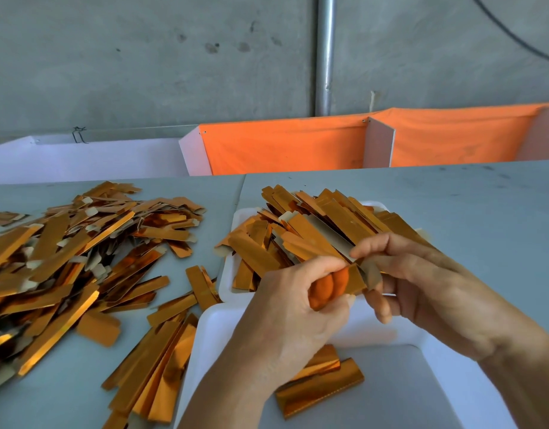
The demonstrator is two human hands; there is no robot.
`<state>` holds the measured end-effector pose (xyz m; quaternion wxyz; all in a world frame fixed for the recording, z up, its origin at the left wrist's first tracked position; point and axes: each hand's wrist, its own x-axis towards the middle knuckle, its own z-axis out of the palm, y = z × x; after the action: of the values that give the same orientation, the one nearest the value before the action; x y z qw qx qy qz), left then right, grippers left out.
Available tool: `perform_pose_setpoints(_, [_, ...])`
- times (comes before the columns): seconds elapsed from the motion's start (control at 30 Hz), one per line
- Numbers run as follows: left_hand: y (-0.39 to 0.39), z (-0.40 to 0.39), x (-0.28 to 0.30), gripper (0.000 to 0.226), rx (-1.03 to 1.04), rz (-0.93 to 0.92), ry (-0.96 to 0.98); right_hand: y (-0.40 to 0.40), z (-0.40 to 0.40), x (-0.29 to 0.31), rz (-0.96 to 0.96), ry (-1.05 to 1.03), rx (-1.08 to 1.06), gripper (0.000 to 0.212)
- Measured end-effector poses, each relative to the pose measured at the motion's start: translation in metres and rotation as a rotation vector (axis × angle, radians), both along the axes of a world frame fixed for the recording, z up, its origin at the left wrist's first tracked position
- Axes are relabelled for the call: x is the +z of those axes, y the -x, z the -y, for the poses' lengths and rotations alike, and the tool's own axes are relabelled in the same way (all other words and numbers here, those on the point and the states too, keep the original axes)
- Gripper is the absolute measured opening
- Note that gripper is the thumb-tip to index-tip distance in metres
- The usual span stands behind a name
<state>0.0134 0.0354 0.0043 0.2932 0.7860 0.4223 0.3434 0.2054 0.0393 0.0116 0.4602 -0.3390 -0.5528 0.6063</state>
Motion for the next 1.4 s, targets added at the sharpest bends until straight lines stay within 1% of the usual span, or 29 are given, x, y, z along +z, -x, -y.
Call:
perform_pose_setpoints(0.13, [0.000, -0.001, 0.000, 0.028, 0.005, 0.018, -0.001, 0.001, -0.001, 0.000, -0.081, 0.065, 0.052, 0.017])
perform_pose_setpoints(0.23, [0.000, 0.000, 0.000, 0.029, -0.005, 0.014, 0.008, -0.001, -0.003, -0.002, -0.070, 0.102, 0.064, 0.040])
perform_pose_setpoints(0.3, [-0.001, 0.001, 0.000, 0.029, -0.005, 0.004, -0.002, -0.002, -0.003, -0.003, -0.052, 0.114, 0.048, 0.048])
perform_pose_setpoints(0.5, [-0.001, 0.001, 0.001, 0.031, -0.002, -0.024, -0.025, -0.003, -0.002, -0.001, -0.032, 0.117, 0.052, 0.048])
perform_pose_setpoints(0.57, [-0.001, 0.002, 0.001, 0.031, 0.004, -0.029, -0.034, -0.003, -0.001, 0.000, -0.018, 0.117, 0.059, 0.045])
perform_pose_setpoints(0.7, [-0.001, 0.003, 0.001, 0.030, 0.020, -0.055, -0.061, -0.004, -0.001, 0.000, 0.024, 0.124, 0.049, 0.022])
perform_pose_setpoints(0.8, [-0.002, 0.003, 0.001, 0.029, 0.037, -0.093, -0.096, -0.004, -0.001, -0.002, 0.064, 0.120, 0.043, 0.024])
perform_pose_setpoints(0.93, [-0.003, 0.003, 0.000, 0.028, 0.042, -0.158, -0.147, 0.000, -0.001, -0.003, 0.166, 0.081, -0.002, 0.025])
perform_pose_setpoints(1.07, [-0.003, 0.003, 0.001, 0.033, 0.045, -0.189, -0.184, 0.004, -0.001, -0.005, 0.251, -0.007, -0.076, 0.008])
perform_pose_setpoints(1.13, [-0.001, 0.002, 0.000, 0.032, 0.045, -0.192, -0.200, 0.007, -0.002, -0.007, 0.278, -0.048, -0.108, 0.005])
perform_pose_setpoints(1.2, [0.000, 0.002, -0.001, 0.032, 0.036, -0.193, -0.211, 0.007, -0.001, -0.007, 0.251, -0.042, -0.092, 0.005])
perform_pose_setpoints(1.3, [0.002, 0.001, -0.002, 0.039, 0.014, -0.146, -0.174, 0.003, -0.002, -0.006, 0.113, 0.048, -0.011, 0.017])
perform_pose_setpoints(1.33, [0.002, 0.000, -0.002, 0.040, 0.006, -0.106, -0.145, 0.002, -0.002, -0.006, 0.055, 0.078, 0.008, 0.016])
perform_pose_setpoints(1.4, [0.004, -0.001, -0.001, 0.043, -0.020, -0.021, -0.071, 0.001, -0.004, -0.007, -0.057, 0.106, 0.040, 0.006])
